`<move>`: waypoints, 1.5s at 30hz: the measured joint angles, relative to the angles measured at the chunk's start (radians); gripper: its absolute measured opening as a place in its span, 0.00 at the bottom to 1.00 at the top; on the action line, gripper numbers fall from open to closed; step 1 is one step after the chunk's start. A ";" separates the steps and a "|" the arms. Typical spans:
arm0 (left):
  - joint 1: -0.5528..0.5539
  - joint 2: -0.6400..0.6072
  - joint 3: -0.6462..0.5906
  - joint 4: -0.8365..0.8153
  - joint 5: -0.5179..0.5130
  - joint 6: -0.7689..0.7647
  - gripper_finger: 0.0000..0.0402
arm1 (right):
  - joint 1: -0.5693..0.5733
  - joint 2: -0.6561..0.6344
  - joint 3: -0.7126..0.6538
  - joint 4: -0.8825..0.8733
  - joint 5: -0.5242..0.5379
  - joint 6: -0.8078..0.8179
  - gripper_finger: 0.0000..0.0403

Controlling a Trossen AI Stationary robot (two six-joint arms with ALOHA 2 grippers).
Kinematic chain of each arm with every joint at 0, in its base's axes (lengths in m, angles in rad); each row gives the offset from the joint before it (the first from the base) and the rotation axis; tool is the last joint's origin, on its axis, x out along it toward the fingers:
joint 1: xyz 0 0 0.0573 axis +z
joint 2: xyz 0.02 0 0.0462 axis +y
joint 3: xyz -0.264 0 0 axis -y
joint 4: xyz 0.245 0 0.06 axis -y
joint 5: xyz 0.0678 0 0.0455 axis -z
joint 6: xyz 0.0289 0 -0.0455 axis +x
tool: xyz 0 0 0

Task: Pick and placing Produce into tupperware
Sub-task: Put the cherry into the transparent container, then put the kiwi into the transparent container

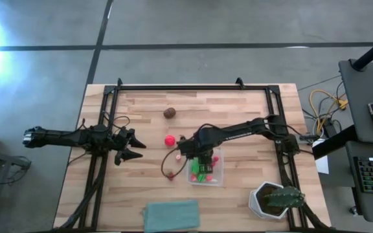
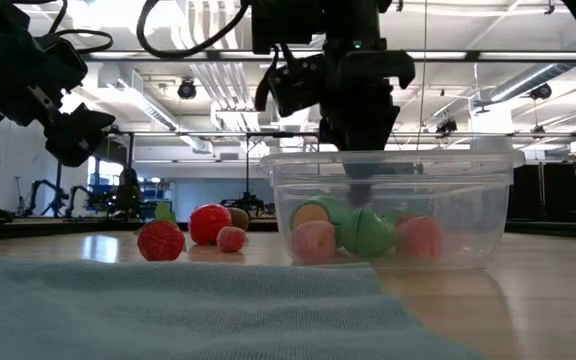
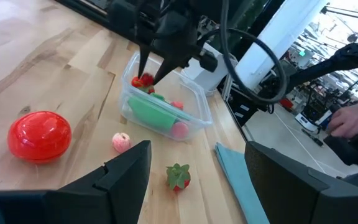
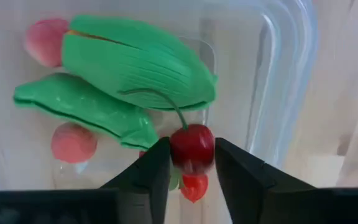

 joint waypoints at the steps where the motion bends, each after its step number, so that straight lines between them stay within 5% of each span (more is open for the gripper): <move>1: 0.000 0.000 0.000 0.000 0.000 0.000 0.61 | 0.000 0.000 0.000 0.000 0.000 0.008 0.33; 7: 0.000 0.000 0.000 0.000 0.000 0.000 0.61 | 0.000 -0.001 0.013 -0.013 0.001 -0.013 0.53; 13: 0.000 0.001 0.000 0.000 0.000 0.000 0.61 | -0.004 -0.018 0.108 0.004 0.006 -0.019 0.61; 29: 0.000 0.000 -0.001 0.001 -0.005 0.134 0.61 | -0.087 -0.086 0.359 -0.017 0.053 -0.163 0.58; 39: 0.000 -0.001 -0.002 0.090 -0.037 0.130 0.61 | -0.179 -0.288 0.303 -0.060 0.053 -0.337 0.58; 45: 0.000 0.004 -0.002 0.189 -0.146 0.061 0.61 | -0.269 -0.422 0.234 -0.070 0.053 -0.075 0.58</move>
